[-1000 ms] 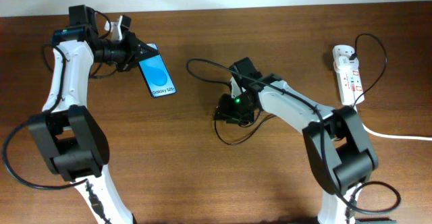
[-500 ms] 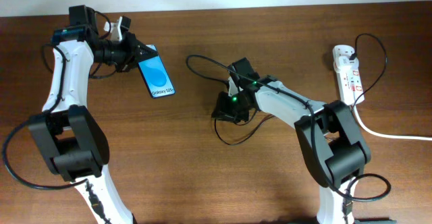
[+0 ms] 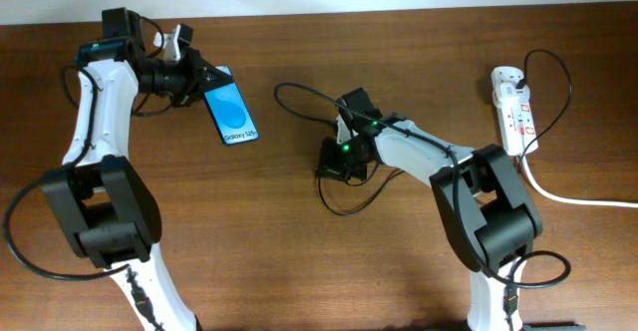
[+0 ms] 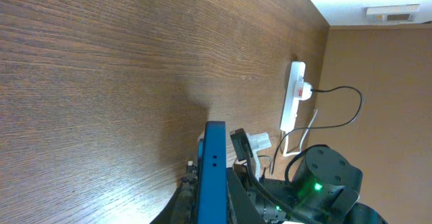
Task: Plug charger to phone and switch on socket
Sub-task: 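Grasp the black cable's USB-C plug with the right gripper and lift, then bring the plug to the phone's bottom port held by the left gripper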
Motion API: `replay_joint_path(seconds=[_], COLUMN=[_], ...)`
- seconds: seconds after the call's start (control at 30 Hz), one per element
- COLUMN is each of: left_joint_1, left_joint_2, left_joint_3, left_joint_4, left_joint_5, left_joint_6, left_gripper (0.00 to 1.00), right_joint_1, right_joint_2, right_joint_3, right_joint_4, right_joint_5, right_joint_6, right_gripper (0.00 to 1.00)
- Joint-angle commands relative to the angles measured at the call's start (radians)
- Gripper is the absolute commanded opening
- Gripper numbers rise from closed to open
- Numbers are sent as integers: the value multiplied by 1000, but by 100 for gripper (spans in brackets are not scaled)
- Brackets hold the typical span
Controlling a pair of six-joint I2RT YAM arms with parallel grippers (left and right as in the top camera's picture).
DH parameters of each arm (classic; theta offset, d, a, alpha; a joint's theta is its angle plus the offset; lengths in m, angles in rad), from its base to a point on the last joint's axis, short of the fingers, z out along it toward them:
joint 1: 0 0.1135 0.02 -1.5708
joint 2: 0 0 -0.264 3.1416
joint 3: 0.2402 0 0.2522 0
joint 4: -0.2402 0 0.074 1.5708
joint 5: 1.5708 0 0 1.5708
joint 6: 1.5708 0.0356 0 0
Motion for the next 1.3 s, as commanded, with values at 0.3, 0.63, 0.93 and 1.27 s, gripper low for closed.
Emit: replay_joint_path(seconds=[0.3,0.63,0.93,1.27], left_joint_1=[-2,-57,-59,-97], left_joint_2=[-10,-10,-10,-10], left_joint_3=[9,9,9,9], left_joint_4=[7,177,264,297], left_joint_5=[380,634,634,626], left_joint_6=[13,-84,-157,-217], left_gripper=[0,0,0,0], right_joint_1=[-175,-81,3,39], right_joint_2=[-433,-448,-400,-400], right_joint_3=[8,8,7,7], right_joint_4=[-96,-141,40,86], right_joint_5=[-607,-504,-508,-463], right_joint_6=[-503,-291,-139,-124], right_gripper=[4,4,4,4])
